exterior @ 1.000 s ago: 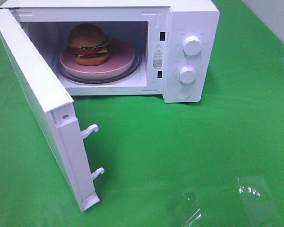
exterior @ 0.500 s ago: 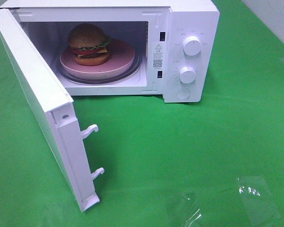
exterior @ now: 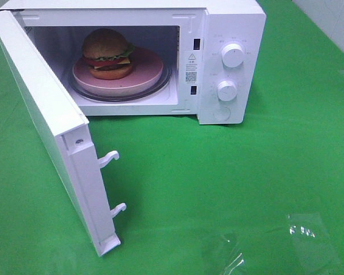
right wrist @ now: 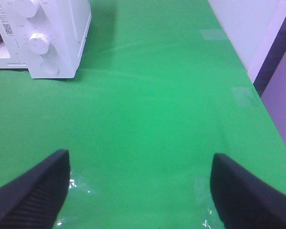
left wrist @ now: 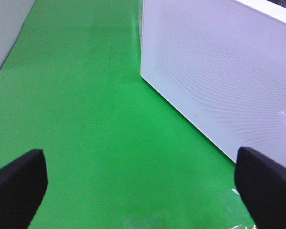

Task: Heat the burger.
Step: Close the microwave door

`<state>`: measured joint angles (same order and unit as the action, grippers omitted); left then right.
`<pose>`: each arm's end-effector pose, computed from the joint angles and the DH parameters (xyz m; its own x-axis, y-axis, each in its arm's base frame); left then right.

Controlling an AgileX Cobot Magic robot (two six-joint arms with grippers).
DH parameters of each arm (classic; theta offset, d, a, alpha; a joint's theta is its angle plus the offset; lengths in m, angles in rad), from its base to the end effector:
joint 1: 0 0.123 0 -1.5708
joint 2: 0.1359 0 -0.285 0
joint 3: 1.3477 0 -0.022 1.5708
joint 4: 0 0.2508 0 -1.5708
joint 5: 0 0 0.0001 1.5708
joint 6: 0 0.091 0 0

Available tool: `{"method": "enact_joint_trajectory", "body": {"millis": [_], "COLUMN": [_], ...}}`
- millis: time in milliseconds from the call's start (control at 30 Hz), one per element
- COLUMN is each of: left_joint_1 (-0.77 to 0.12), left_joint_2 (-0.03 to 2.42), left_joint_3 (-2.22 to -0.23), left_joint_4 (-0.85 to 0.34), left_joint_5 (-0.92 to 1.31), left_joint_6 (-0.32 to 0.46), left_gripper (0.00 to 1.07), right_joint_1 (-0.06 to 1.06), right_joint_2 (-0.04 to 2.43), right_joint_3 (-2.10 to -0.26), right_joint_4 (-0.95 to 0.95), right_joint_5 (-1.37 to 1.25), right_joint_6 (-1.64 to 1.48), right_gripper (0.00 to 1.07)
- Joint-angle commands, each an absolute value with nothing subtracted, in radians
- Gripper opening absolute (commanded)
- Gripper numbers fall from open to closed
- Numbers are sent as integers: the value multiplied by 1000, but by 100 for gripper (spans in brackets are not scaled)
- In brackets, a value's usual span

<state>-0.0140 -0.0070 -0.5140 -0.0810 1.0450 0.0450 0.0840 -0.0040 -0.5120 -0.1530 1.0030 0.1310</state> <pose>-0.0072 -0.0063 0.2826 -0.4214 0.0102 -0.9068 0.0792 0.9965 -0.0256 -0.0042 -0.0121 0.2861 -0.3808 0.0159 -0.9245 0.0534 0.9986 -0.0048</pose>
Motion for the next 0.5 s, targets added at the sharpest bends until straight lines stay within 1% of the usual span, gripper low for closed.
{"method": "enact_joint_trajectory", "body": {"millis": [33,500], "left_joint_1": [-12,-12], "left_joint_2": [-23,-23], "left_joint_3": [-510,-510], "left_joint_4": [-78,-78], "left_joint_5": [1034,1034], "left_joint_6": [40,40], "left_gripper": [103,103], "right_joint_1": [79,79], "right_joint_2": [-30,-30], "right_joint_3": [-509,-509], "right_joint_4": [-154,-154], "right_joint_5": [1005,1005], "right_joint_6": [138,138], "right_gripper": [76,76]}}
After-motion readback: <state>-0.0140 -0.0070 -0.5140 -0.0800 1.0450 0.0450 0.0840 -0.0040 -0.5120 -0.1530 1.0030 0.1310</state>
